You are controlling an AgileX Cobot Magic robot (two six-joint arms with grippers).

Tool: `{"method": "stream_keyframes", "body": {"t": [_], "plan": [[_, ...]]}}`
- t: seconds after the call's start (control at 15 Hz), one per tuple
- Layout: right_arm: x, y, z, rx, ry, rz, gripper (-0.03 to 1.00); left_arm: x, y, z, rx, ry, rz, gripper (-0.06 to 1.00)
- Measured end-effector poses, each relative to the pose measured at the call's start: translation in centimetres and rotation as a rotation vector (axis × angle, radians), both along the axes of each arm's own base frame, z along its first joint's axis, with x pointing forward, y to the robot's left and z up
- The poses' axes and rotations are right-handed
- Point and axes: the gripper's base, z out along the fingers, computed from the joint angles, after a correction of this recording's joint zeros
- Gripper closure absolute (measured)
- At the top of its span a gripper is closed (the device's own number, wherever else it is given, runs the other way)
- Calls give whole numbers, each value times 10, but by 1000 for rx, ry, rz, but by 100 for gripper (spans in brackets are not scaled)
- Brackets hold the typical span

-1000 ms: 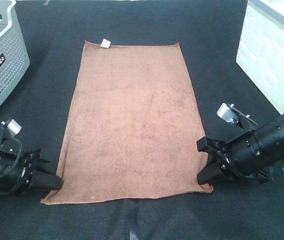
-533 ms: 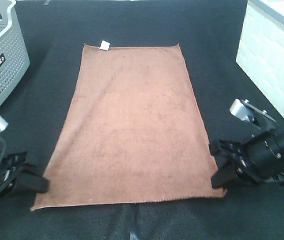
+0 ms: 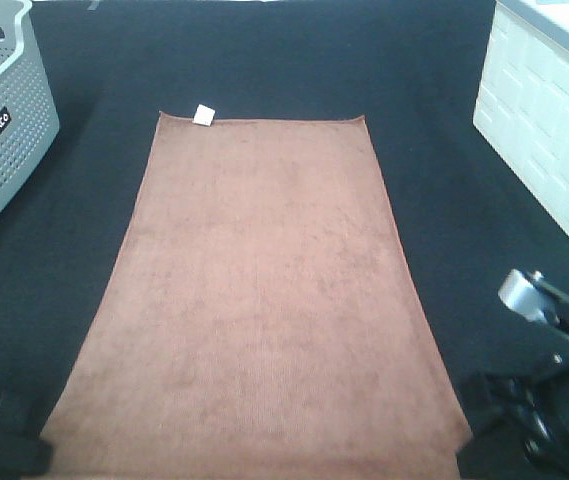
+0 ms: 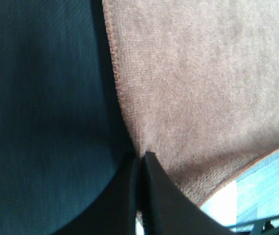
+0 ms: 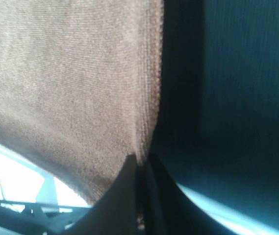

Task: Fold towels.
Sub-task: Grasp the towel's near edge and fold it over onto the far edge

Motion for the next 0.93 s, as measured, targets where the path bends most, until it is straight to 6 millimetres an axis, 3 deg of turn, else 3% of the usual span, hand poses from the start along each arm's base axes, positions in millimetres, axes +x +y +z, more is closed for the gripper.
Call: {"method": "stream_keyframes", "body": {"t": [0.2,0.4,0.67,0.93], "plan": [[-12,-2,4,8,-18,-1,97,-9,0,5,-5,-27,4,94],[-2,1,10,22,-53,6,97,-4,-1,11,-33,-34,33,94],[50,8,46,32,-196,24,97,34,-4,35,-57,-135,79,94],[118,16,77,-15,-282,61,97,88,-1,79,-12,-356,111,94]]}}
